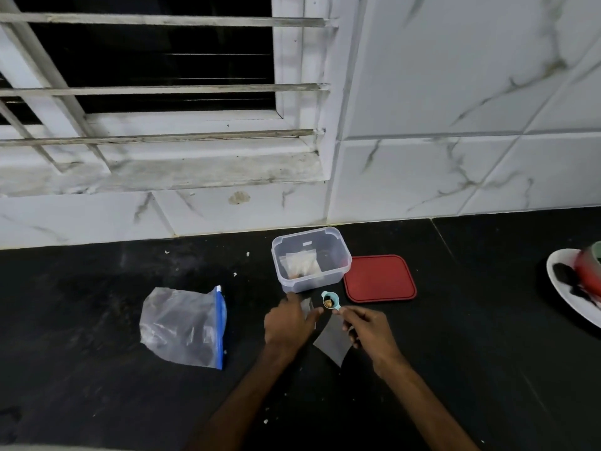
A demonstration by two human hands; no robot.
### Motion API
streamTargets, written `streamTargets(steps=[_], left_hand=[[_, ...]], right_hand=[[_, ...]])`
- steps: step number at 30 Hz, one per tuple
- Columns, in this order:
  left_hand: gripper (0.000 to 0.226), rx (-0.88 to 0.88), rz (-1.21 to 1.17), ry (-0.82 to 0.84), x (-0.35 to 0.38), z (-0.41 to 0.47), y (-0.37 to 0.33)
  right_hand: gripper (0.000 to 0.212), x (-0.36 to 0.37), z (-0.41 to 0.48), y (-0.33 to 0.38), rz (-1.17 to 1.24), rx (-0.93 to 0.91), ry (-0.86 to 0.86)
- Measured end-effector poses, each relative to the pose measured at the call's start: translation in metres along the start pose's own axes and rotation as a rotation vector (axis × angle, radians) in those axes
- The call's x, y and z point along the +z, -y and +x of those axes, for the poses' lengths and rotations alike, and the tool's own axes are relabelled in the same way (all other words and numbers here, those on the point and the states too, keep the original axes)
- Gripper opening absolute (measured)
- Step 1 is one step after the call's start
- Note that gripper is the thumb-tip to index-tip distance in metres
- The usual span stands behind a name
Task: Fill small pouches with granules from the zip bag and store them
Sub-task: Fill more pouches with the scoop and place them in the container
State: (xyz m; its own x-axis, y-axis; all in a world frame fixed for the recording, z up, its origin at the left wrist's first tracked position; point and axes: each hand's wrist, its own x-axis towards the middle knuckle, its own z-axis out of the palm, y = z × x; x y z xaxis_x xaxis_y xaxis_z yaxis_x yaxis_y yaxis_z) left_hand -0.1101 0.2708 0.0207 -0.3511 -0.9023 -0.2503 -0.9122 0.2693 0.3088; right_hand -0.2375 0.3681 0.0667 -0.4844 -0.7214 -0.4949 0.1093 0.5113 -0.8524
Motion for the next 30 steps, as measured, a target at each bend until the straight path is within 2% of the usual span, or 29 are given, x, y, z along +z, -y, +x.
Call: streamTargets(steps=[2,5,13,20,23,26,30], left_hand=[[0.06,-0.009,0.09,0.02,0.003,0.005,-0.002],[0.044,-0.005,0.133,0.038,0.001,0.008,-0.001],[0.018,-0.019,-0.175,0.022,-0.015,0.0,0.024],[0.014,0.021,-0.266,0.043,-0.016,-0.013,0.031],[0.013,0.03,-0.288,0.041,-0.016,-0.016,0.03],[0.013,0.037,-0.302,0.024,-0.015,-0.019,0.028],[0.012,0.035,-0.341,0.022,-0.015,-0.021,0.022]], right_hand=[[0.013,-0.002,0.002,-0.003,0.003,0.003,-0.002],[0.014,0.0,0.005,-0.005,-0.003,0.004,0.016],[0.013,0.022,0.007,0.0,-0.085,-0.114,0.067],[0.017,0.036,0.002,-0.001,-0.192,-0.128,0.093],[0.019,0.033,-0.004,0.004,-0.136,-0.14,0.098],[0.017,0.034,-0.011,0.007,-0.056,-0.056,0.164],[0.019,0.033,-0.014,0.003,0.004,0.053,0.162]])
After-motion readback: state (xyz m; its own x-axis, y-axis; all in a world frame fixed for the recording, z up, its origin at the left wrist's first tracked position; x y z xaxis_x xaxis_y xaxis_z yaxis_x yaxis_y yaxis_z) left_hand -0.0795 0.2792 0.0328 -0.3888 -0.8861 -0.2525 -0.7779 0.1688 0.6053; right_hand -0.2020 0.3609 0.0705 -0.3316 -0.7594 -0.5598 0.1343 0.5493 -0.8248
